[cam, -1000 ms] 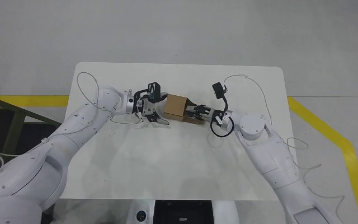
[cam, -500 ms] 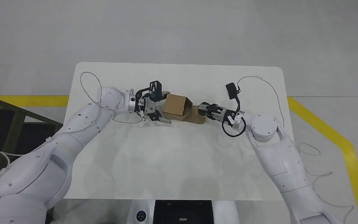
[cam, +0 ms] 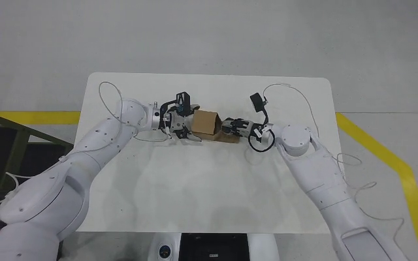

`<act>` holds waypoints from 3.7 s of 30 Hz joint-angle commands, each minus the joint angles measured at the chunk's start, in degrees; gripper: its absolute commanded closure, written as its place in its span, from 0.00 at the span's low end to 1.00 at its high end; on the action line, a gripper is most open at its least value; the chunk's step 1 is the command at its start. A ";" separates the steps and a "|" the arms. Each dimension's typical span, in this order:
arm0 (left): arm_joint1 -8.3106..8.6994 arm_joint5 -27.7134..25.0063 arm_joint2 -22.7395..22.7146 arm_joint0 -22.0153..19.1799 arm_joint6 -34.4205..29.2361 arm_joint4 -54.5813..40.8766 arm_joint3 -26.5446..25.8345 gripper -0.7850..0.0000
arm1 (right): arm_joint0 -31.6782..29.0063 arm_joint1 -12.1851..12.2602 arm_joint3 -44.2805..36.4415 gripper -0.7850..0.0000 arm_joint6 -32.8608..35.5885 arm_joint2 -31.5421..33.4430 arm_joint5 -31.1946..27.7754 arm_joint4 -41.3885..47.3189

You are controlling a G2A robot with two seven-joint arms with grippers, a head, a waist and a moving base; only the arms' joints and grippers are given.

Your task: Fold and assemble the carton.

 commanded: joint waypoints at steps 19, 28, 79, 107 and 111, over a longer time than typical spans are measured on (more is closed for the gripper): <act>-1.56 0.00 0.93 -0.11 -0.70 -1.95 1.92 0.00 | 2.10 -2.14 4.27 1.00 -1.03 -3.83 -3.16 3.76; -1.72 0.00 0.85 0.17 -0.70 -2.42 2.23 0.00 | -1.25 0.22 0.08 1.00 2.70 2.53 -2.92 2.27; -1.18 0.00 -1.43 1.50 -2.23 -2.25 0.76 0.00 | -6.65 2.94 -5.30 0.56 4.92 5.71 -0.72 -0.17; -0.83 0.00 -1.74 2.18 -3.95 -2.47 -0.88 0.00 | -4.51 2.05 -7.56 0.59 4.84 2.77 -2.49 4.70; -0.73 0.00 -1.74 2.19 -4.09 -2.51 -0.94 0.00 | -4.15 1.88 -7.07 0.61 4.84 2.32 -2.83 5.40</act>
